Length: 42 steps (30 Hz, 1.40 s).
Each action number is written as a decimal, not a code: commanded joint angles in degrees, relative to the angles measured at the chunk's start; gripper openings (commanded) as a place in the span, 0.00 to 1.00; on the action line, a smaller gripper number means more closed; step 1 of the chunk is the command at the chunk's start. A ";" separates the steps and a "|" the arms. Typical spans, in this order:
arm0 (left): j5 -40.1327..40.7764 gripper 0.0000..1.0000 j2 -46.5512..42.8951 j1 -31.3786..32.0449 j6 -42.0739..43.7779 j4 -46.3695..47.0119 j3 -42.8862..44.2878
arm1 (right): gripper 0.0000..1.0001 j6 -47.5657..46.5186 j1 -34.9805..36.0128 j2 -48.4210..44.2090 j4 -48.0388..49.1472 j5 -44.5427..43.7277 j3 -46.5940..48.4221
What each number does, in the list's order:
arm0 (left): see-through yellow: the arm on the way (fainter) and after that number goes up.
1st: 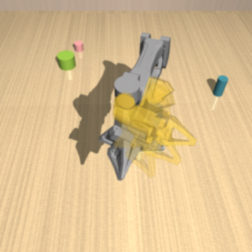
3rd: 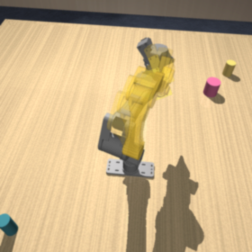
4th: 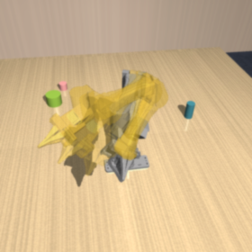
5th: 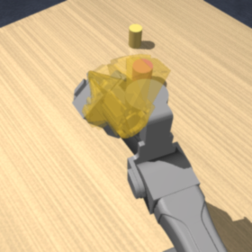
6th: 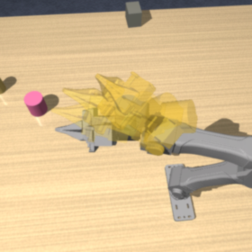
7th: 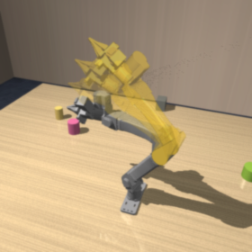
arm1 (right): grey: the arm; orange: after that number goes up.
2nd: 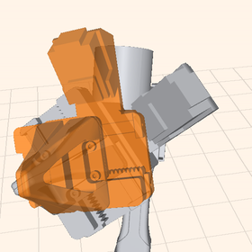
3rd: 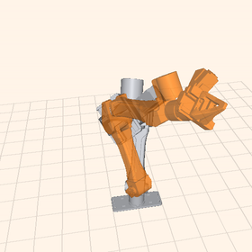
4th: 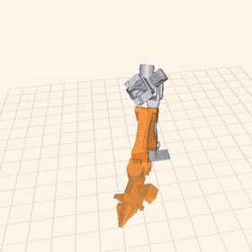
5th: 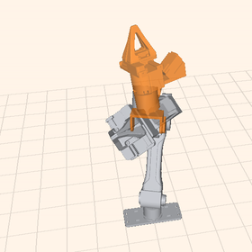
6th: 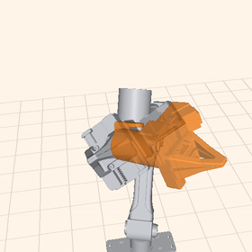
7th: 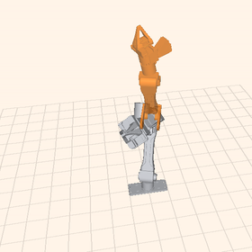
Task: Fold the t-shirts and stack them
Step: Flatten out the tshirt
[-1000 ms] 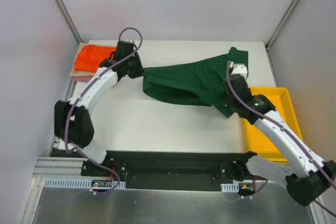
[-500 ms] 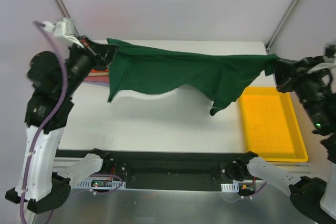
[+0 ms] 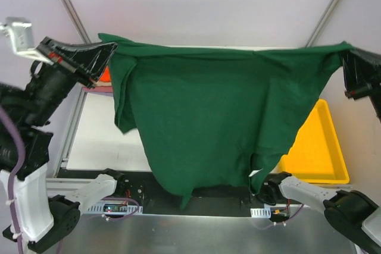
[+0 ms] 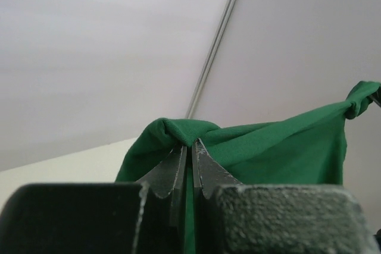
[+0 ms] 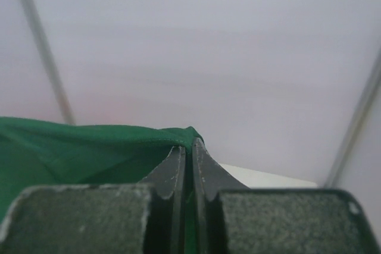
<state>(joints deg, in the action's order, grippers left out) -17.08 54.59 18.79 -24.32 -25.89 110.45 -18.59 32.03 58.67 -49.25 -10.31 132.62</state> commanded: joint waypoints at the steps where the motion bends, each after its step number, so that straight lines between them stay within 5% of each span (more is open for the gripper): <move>1: 5.38 0.00 8.23 -0.33 1.90 0.93 -1.20 | 0.00 -11.88 -0.39 10.11 9.34 -26.20 0.98; 3: 7.14 0.00 12.45 -0.24 2.34 0.75 -3.91 | 0.00 -17.33 -2.04 15.57 12.94 -34.40 -0.86; 6: 13.38 0.07 20.79 -0.76 2.26 0.84 -8.31 | 0.00 -16.66 -9.33 25.41 13.22 -31.20 -3.49; 10: 14.96 0.45 35.37 -2.96 1.03 0.14 -12.89 | 0.00 -11.31 -16.11 38.85 13.13 -22.59 -9.73; 12: 19.17 0.76 44.24 -4.02 -0.20 -3.97 -10.71 | 0.02 -6.92 -17.96 46.40 13.22 -17.05 -10.89; 13: 20.84 0.93 47.60 -4.37 -0.12 -5.39 -9.13 | 0.05 -5.77 -18.40 50.18 13.39 -15.29 -10.54; 14: 22.60 0.99 49.63 -4.55 -0.03 -6.53 -7.90 | 0.15 -4.71 -18.50 54.57 12.87 -14.84 -9.41; 15: 23.23 0.99 52.00 -4.72 0.14 -7.93 -6.49 | 0.25 -4.18 -18.50 58.18 11.65 -14.40 -7.83; 17: 21.93 0.99 53.51 -4.64 0.23 -8.74 -6.48 | 0.63 -2.60 -18.32 64.61 8.14 -13.60 -4.05; 20: 17.18 0.99 53.25 -4.29 -0.12 -8.65 -9.02 | 0.96 0.30 -18.41 67.01 4.79 -15.35 -2.97; 25: 13.14 0.99 53.17 -2.62 -0.99 -8.39 -13.15 | 0.96 6.27 -18.23 56.58 4.87 -12.91 -15.34; 31: 10.22 0.99 50.63 -0.95 -2.58 -7.51 -20.70 | 0.96 15.86 -17.27 38.55 8.47 5.45 -41.70; 34: 10.31 0.99 47.64 -0.68 -3.02 -5.85 -26.50 | 0.96 17.44 -14.90 32.75 10.67 7.15 -52.16; 42: 12.24 0.99 50.08 -0.77 -3.46 -3.03 -32.93 | 0.96 19.73 -14.54 36.58 12.61 4.33 -58.80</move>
<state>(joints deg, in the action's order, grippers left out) -5.87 105.03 18.17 -26.59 -31.09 78.11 -1.30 18.59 90.87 -38.65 -5.54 72.99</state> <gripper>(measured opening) 0.990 0.958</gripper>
